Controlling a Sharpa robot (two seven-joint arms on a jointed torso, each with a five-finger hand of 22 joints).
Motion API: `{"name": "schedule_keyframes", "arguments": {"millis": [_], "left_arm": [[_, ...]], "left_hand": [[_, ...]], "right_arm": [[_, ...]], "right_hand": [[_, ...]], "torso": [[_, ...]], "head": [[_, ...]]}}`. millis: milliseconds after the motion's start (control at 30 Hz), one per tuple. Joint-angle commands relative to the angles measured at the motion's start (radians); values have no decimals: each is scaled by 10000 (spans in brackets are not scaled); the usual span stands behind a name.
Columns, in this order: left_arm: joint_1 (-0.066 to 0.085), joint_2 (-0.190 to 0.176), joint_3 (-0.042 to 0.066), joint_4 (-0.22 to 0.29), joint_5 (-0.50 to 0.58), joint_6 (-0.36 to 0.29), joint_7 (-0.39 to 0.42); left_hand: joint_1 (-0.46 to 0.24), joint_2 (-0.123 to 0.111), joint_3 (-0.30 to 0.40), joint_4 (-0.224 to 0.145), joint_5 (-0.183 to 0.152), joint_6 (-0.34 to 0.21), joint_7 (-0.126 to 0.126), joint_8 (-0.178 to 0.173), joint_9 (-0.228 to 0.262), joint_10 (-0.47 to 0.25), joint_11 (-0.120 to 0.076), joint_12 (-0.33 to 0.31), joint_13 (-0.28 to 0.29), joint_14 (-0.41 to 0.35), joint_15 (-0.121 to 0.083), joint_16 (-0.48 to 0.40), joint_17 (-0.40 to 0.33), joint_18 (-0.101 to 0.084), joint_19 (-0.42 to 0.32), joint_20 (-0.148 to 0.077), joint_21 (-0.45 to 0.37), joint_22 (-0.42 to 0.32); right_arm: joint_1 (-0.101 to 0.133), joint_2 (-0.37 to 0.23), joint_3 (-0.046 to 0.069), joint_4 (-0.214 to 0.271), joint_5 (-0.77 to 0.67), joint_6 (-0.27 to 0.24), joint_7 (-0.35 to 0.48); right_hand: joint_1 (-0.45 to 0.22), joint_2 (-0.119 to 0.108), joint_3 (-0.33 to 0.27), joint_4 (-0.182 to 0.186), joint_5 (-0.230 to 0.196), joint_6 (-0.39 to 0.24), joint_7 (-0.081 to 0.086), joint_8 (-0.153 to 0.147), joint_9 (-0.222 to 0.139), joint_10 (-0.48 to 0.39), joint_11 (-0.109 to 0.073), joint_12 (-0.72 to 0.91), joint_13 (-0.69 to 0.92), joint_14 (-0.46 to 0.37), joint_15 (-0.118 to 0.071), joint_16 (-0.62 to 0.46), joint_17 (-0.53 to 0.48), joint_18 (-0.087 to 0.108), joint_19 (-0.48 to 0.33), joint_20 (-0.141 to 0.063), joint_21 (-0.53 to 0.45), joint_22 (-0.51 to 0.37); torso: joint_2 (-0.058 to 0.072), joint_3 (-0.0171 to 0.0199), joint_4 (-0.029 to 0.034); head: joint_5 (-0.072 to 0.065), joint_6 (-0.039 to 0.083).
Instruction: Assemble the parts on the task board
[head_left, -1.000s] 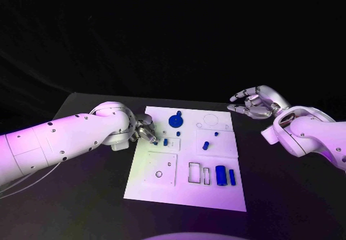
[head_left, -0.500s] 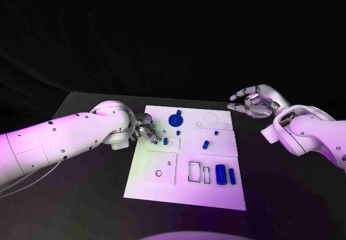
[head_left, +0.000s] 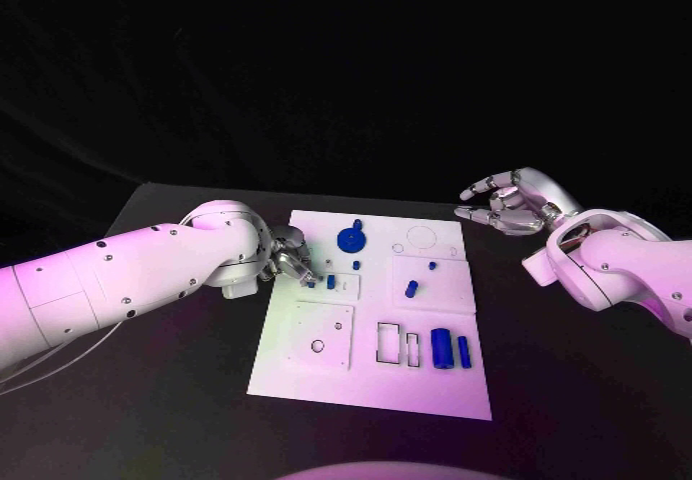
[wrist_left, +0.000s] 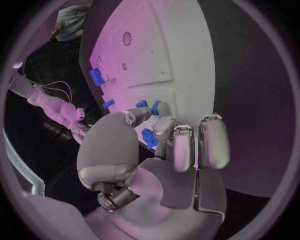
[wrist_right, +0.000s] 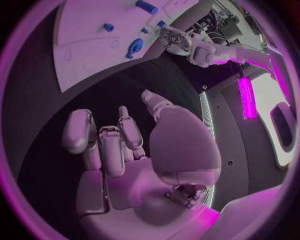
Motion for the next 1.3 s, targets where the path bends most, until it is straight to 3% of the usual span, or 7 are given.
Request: {"name": "schedule_keyframes", "arguments": {"millis": [33,733,1300], "left_arm": [[-46,33,-31,-10,39,290,36],[-42,-106,-1,40,-99,85,17],[-9,-345,355,374,43,-310,52]], "left_hand": [[-145,-22,-227,109,-30,52,10,-67,-38,82,-7,36,21,962,-49,52,2227,-161,53,-11,36,5],[-768,54,-1369,213,-25,123,28,-138,-269,69,8,0,33,964,-40,57,2242,-160,53,-5,28,15],[-963,68,-1717,216,-36,99,24,-145,-322,12,7,-71,-74,951,-45,41,2193,-148,34,-8,-6,-38]], "right_arm": [[-4,-6,0,16,-47,88,45],[-4,-20,0,11,-33,66,62],[-5,-1,0,-18,-8,56,83]], "right_hand": [[-64,4,-17,52,44,-38,-4,46,17,-76,-14,-33,-17,432,-78,-70,132,61,-64,10,-62,-14],[-149,1,-142,189,51,-76,-5,69,16,-97,-14,-64,-51,423,-81,-98,83,69,-82,5,-120,-50],[-190,11,-207,267,57,-94,-5,83,16,-118,-14,-92,-81,393,-81,-154,-42,91,-139,4,-214,-126]], "torso": [[1,5,-5],[0,-3,1],[-5,-1,-4]], "head": [[4,7],[-61,19],[-55,61]]}}
